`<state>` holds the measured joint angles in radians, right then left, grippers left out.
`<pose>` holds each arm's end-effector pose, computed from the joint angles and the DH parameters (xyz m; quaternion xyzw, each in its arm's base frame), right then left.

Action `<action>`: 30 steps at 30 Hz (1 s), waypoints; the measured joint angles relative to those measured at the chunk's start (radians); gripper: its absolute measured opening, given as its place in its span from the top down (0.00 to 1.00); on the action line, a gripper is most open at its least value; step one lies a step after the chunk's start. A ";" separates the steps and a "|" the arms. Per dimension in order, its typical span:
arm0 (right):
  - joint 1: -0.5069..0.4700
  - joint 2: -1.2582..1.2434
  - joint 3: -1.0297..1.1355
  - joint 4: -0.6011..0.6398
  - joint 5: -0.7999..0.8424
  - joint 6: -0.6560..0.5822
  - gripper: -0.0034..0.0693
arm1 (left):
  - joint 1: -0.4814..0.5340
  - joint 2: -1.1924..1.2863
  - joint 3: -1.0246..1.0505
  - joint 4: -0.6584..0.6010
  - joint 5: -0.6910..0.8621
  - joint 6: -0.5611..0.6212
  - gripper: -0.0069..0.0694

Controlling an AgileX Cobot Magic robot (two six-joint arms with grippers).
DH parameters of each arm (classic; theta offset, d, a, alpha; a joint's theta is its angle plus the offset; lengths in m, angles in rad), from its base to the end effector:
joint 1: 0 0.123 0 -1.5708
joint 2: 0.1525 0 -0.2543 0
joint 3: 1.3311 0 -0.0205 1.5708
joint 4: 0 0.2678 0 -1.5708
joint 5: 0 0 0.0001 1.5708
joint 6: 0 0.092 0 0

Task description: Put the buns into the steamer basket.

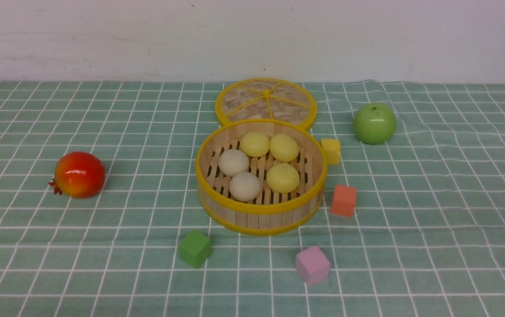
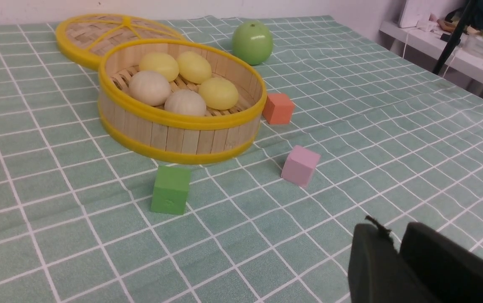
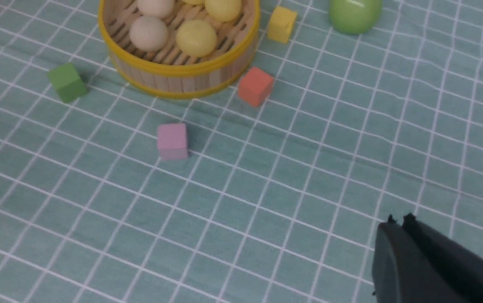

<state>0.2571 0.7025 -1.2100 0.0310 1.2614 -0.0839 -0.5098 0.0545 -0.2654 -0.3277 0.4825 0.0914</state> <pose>0.1112 0.0320 0.4250 -0.1548 0.8860 0.0531 0.4338 0.0726 -0.0564 0.2587 0.1647 0.7435 -0.2782 0.5854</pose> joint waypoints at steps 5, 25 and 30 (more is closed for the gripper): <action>-0.160 -0.264 0.389 -0.025 -0.276 0.000 0.95 | 0.000 0.000 0.000 0.000 0.000 0.000 0.78; -0.246 -0.713 1.230 0.021 -0.897 0.000 0.95 | 0.000 0.000 0.000 0.000 0.000 0.000 0.75; -0.246 -0.713 1.230 0.021 -0.895 0.000 0.95 | 0.000 0.000 0.000 0.000 0.000 0.000 0.75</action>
<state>0.0116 -0.0102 0.0197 0.0525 0.3666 -0.0839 -0.5098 0.0545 -0.2654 -0.3277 0.4825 0.0914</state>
